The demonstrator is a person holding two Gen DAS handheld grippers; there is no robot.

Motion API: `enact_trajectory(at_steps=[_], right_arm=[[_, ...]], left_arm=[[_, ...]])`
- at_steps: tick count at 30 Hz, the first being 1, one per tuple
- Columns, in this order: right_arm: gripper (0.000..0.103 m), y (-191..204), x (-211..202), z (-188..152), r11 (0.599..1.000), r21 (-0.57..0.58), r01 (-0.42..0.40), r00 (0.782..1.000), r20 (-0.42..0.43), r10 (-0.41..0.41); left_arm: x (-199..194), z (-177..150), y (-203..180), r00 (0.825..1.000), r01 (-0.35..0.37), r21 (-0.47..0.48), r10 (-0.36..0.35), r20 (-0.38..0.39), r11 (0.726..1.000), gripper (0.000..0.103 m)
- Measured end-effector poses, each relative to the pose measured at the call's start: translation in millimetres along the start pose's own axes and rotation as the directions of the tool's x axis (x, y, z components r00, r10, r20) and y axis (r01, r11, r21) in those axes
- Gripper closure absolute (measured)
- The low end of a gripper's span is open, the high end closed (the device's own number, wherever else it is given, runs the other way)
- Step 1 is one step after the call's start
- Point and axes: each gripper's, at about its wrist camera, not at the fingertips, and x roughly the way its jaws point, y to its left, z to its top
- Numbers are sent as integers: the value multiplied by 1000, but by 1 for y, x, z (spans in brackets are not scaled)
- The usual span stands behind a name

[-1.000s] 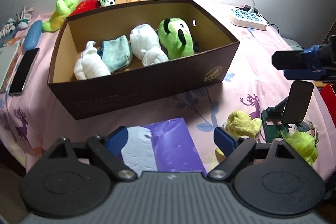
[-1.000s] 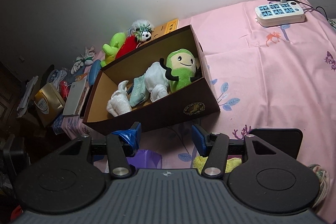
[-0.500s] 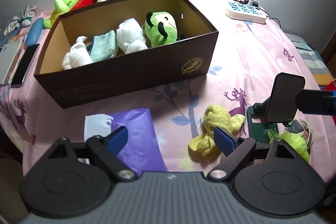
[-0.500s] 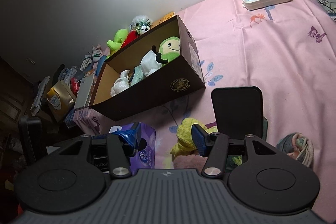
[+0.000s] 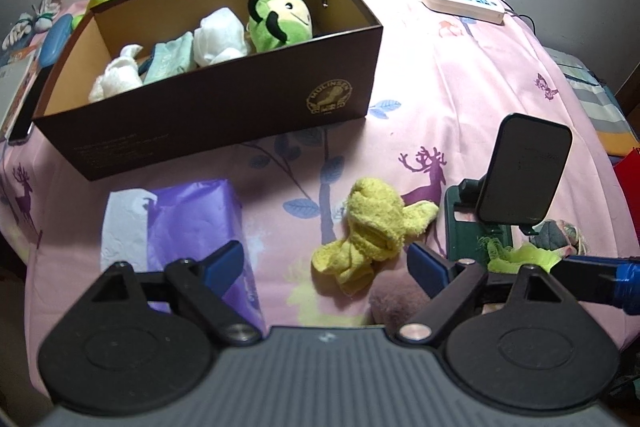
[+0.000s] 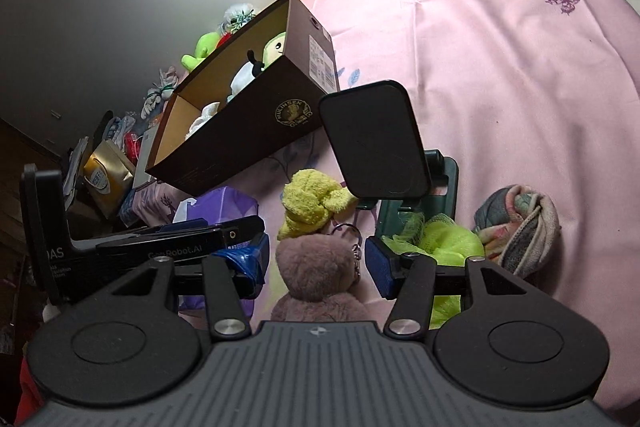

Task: Organize soft objects
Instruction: 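Reach the left gripper to the yellow fuzzy plush and grasp it, then carry the yellow fuzzy plush into the box and open the left gripper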

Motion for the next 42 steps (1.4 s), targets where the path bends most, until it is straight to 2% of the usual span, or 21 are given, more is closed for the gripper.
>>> enact_trajectory(at_steps=[16, 18, 20, 23, 26, 27, 29, 35, 42], right_arm=[[65, -41, -12, -9, 990, 139, -9, 999, 46, 3], [65, -41, -12, -9, 989, 145, -7, 999, 48, 0], [65, -41, -11, -9, 988, 153, -7, 999, 50, -1], [65, -41, -10, -9, 987, 162, -8, 998, 57, -1], [67, -39, -7, -9, 986, 164, -6, 998, 60, -4], [67, -39, -6, -8, 986, 166, -8, 998, 59, -2], [67, -36, -4, -7, 985, 170, -11, 998, 61, 1], [67, -26, 0, -3, 987, 161, -22, 997, 75, 10], [67, -8, 10, -1, 989, 141, -37, 997, 65, 28]], left_arm=[[56, 16, -13, 996, 73, -14, -73, -54, 997, 16], [61, 17, -14, 993, 93, -9, -94, -70, 996, 34], [67, 18, -15, 990, 111, -7, -111, -91, 994, 42], [72, 18, -17, 987, 127, -4, -126, -99, 992, 47], [73, 20, -18, 985, 143, 10, -142, -95, 990, 60], [73, 21, -18, 986, 144, 12, -143, -90, 989, 66], [71, 22, -18, 987, 144, 22, -142, -77, 989, 69], [48, 28, -11, 987, 158, 36, -157, -21, 987, 72], [-17, 46, 11, 974, 171, 79, -181, 140, 982, 72]])
